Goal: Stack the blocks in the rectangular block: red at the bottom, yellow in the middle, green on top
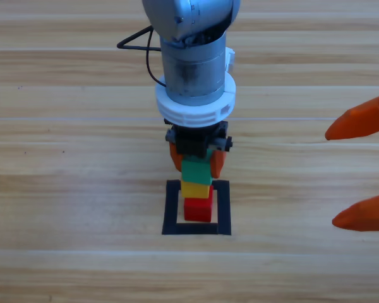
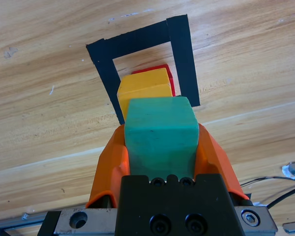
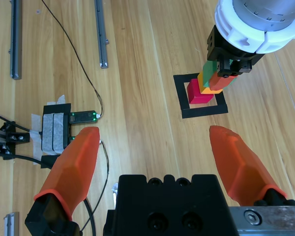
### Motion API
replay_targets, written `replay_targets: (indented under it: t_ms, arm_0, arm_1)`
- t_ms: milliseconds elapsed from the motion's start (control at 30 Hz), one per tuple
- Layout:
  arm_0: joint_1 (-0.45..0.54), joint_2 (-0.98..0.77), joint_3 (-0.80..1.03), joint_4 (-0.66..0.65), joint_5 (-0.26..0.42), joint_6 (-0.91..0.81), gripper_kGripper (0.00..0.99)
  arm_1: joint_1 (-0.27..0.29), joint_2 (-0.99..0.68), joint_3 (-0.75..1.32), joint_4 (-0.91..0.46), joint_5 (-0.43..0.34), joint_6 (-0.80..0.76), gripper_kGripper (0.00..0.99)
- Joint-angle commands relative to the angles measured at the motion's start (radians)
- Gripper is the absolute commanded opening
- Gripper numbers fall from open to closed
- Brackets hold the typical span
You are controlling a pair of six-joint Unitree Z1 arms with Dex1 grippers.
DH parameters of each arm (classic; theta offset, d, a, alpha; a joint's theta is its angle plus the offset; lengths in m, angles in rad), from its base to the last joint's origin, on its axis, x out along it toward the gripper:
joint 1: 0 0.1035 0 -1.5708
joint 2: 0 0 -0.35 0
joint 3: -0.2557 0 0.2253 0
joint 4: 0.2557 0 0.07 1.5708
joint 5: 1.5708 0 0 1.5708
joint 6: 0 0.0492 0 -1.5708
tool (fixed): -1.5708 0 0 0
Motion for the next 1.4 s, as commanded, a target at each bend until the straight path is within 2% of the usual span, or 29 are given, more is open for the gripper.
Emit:
replay_targets:
  t_ms: [33,200,233,267,300,367,400,1033,1400]
  arm_0:
    - [-0.023,0.056,0.017,0.006,0.016,-0.016,0.000]
    - [-0.023,0.046,0.022,0.006,0.025,-0.016,0.021]
    - [-0.023,0.040,0.020,0.006,0.025,-0.016,0.196]
    - [-0.023,0.035,0.020,0.006,0.025,-0.016,0.443]
    - [-0.023,0.024,0.031,0.006,0.025,-0.019,0.736]
    - [-0.023,0.010,0.050,0.006,0.027,-0.023,0.933]
    - [-0.023,0.003,0.050,0.006,0.030,-0.023,0.988]
    - [-0.023,-0.045,0.050,0.006,0.029,-0.017,0.989]
    - [-0.023,-0.247,0.025,0.007,0.009,0.039,0.990]
  arm_1:
    - [0.029,0.050,-0.009,0.016,0.020,-0.008,0.989]
    - [0.029,0.050,-0.009,0.016,0.021,-0.006,0.989]
    - [0.029,0.050,-0.009,0.016,0.021,-0.006,0.989]
    - [0.029,0.051,-0.009,0.016,0.021,-0.006,0.989]
    - [0.029,0.050,-0.009,0.016,0.021,-0.006,0.989]
    - [0.029,0.050,-0.009,0.016,0.023,-0.008,0.989]
    - [0.029,0.051,-0.009,0.016,0.023,-0.006,0.989]
    - [0.042,0.085,-0.020,0.016,0.020,-0.006,0.988]
    - [0.042,0.087,-0.014,0.023,-0.031,-0.006,0.988]
